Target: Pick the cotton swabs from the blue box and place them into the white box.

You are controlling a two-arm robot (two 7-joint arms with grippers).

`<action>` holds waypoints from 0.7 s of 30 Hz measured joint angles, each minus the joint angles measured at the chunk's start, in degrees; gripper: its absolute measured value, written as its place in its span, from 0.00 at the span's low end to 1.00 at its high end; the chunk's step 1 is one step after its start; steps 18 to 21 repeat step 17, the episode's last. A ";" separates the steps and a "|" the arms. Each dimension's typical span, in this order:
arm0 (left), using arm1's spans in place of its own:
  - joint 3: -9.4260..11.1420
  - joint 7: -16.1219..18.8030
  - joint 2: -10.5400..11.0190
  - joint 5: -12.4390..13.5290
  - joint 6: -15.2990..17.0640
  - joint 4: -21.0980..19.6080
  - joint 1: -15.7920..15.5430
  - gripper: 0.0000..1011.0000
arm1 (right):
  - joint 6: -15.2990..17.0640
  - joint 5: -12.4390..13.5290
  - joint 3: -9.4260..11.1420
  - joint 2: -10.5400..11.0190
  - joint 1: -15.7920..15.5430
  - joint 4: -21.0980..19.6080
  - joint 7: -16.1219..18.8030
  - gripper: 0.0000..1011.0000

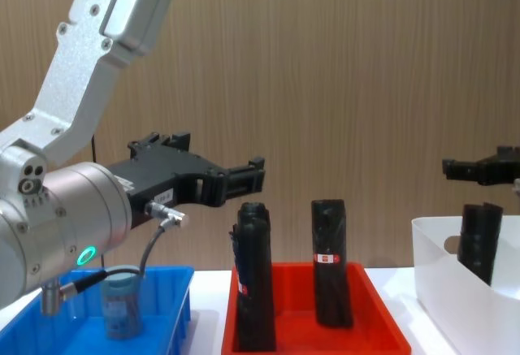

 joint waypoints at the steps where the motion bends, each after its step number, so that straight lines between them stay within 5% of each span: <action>1: 0.00 0.00 0.00 0.00 0.00 0.00 0.00 0.99 | -0.06 -0.02 0.04 0.02 0.00 -0.01 -0.03 0.99; 21: 0.00 0.00 0.00 0.00 0.00 0.00 0.00 0.99 | -0.37 0.24 0.69 0.67 -1.31 -2.41 -0.16 0.99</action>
